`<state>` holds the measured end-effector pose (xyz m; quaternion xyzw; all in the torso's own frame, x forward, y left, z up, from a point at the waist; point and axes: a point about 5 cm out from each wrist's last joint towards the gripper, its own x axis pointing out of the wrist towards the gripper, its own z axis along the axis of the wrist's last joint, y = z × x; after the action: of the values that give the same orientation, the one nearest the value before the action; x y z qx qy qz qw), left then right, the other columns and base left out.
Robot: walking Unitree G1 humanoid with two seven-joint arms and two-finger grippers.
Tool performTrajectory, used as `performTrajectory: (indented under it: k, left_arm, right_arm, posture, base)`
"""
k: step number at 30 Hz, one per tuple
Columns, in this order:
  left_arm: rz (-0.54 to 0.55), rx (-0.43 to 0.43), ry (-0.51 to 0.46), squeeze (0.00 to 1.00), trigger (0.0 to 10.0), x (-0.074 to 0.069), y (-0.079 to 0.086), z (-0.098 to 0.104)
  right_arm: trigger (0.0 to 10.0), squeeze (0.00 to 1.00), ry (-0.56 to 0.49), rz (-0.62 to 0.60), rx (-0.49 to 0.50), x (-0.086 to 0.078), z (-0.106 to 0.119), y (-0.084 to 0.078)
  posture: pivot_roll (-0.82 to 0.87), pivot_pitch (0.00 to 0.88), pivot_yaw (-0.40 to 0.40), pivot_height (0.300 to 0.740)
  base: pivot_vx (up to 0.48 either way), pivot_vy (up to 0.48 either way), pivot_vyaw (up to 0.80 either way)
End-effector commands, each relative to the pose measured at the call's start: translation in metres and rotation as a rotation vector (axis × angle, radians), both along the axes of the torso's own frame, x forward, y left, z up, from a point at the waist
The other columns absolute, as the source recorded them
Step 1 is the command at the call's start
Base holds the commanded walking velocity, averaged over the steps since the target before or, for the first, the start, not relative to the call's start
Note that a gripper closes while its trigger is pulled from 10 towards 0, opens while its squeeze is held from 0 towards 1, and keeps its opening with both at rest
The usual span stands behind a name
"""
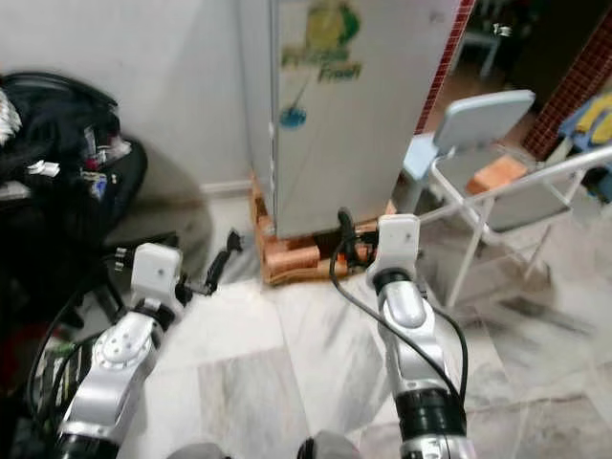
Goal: Restocking fridge
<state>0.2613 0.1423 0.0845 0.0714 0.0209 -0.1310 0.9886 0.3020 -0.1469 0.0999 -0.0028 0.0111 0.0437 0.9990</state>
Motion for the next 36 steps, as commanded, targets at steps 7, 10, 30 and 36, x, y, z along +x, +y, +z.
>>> performTrajectory:
  k: [7,10,30,36]
  left_arm:
    - [0.014,0.01,0.005,0.0,10.0,-0.0047,0.0034,-0.0016]
    - [0.014,0.01,0.005,0.0,10.0,-0.0047,0.0034,-0.0016]
    - [0.014,0.01,0.005,0.0,10.0,-0.0047,0.0034,-0.0016]
    - [0.014,0.01,0.005,0.0,10.0,-0.0047,0.0034,-0.0016]
  right_arm:
    - [10.0,0.0,-0.003,0.019,-0.003,0.0004,0.0011,0.0061]
    - [10.0,0.0,-0.003,0.019,-0.003,0.0004,0.0011,0.0061]
    - [10.0,0.0,-0.003,0.019,-0.003,0.0004,0.0011,0.0061]
    - [10.0,0.0,-0.003,0.019,-0.003,0.0004,0.0011,0.0061]
  posture:
    - [0.11,0.0,-0.049,0.74]
    - [0.11,0.0,-0.049,0.74]
    - [0.11,0.0,-0.049,0.74]
    - [0.11,0.0,-0.049,0.74]
  base:
    - [0.0,0.0,0.0]
    - [0.0,0.0,0.0]
    - [0.0,0.0,0.0]
    - [0.0,0.0,0.0]
